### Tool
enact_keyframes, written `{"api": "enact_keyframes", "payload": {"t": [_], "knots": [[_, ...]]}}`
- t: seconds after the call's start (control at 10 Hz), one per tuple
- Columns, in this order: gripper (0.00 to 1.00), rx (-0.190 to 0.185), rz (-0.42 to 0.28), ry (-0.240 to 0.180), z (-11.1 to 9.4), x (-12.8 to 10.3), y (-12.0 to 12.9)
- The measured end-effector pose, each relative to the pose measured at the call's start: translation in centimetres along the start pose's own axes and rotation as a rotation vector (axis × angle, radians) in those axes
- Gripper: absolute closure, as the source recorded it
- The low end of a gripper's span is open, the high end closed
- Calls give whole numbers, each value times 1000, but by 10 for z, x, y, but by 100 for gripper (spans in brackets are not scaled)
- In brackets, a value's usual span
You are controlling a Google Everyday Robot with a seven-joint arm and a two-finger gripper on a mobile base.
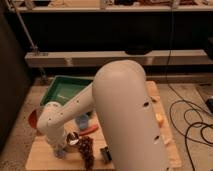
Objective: Wipe table surface with towel
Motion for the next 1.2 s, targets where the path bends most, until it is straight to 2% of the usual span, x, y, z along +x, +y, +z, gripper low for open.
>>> {"api": "enact_keyframes", "payload": {"t": [0.2, 0.5, 0.9, 1.2], "knots": [[100, -1, 2, 0, -1, 18, -6], [100, 10, -45, 1, -4, 37, -36], [100, 15, -92, 5, -5, 53, -59], [100, 24, -140, 0, 3, 59, -83]]}}
